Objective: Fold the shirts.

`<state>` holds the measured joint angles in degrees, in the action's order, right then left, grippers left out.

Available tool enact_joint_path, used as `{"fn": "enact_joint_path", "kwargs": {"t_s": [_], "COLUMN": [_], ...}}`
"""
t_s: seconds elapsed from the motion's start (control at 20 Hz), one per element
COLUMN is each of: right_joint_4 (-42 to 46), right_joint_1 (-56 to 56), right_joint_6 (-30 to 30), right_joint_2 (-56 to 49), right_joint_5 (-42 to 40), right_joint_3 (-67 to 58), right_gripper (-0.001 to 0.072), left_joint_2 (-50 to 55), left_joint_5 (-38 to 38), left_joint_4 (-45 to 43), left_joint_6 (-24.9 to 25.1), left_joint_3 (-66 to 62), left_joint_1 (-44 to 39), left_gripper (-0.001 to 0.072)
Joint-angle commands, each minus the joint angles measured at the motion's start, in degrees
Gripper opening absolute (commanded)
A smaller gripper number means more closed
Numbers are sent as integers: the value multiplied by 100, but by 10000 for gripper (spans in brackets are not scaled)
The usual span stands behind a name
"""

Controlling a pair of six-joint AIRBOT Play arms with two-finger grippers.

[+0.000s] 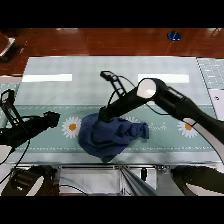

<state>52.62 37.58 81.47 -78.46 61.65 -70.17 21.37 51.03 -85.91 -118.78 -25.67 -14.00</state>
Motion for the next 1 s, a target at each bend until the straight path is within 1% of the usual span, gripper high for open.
{"fn": "enact_joint_path", "kwargs": {"t_s": [0.0, 0.05, 0.1, 0.15, 0.2, 0.3, 0.35, 0.4, 0.5, 0.55, 0.6, 0.75, 0.85, 0.95], "right_joint_4": [525, 975, 1537, 1976, 2232, 2170, 1963, 1722, 1222, 881, 658, 654, 649, 612], "right_joint_1": [-1158, -1836, -2562, -3252, -3965, -5460, -6004, -6402, -6513, -6413, -6293, -5956, -5775, -5480], "right_joint_6": [-17, 7, 96, 162, 192, 192, 186, 166, 79, -151, -295, -317, -310, -258], "right_joint_2": [461, 850, 1241, 1598, 1930, 2472, 2647, 2804, 2986, 2983, 2968, 2962, 2962, 2962], "right_joint_5": [826, 1102, 1309, 1362, 1338, 1161, 1113, 1010, 695, 636, 603, 549, 546, 549], "right_joint_3": [2, 2, 31, 151, 378, 1202, 1679, 2208, 3086, 3403, 3681, 4194, 4454, 4736], "right_gripper": [407, 407, 407, 407, 406, 406, 406, 405, 405, 405, 405, 405, 405, 405], "left_joint_2": [-2, 0, 0, 4, 48, 404, 697, 1036, 1786, 2133, 2485, 3366, 3823, 4148], "left_joint_5": [243, 483, 804, 1047, 1123, 1051, 1060, 1062, 1080, 1108, 1115, 1005, 769, 525], "left_joint_4": [245, 474, 664, 710, 599, 623, 907, 1447, 2999, 3510, 3781, 4030, 4509, 5056], "left_joint_6": [59, 243, 278, 280, 275, 260, 426, 920, 2369, 2955, 3287, 3875, 4343, 4695], "left_joint_3": [-4, -2, 2, 28, 125, 356, 446, 527, 649, 656, 656, 656, 656, 651], "left_joint_1": [2, 2, 4, 2, 22, 367, 654, 964, 1545, 1709, 1794, 1753, 1637, 1427], "left_gripper": [508, 508, 508, 508, 508, 507, 506, 506, 506, 506, 506, 507, 506, 503]}}
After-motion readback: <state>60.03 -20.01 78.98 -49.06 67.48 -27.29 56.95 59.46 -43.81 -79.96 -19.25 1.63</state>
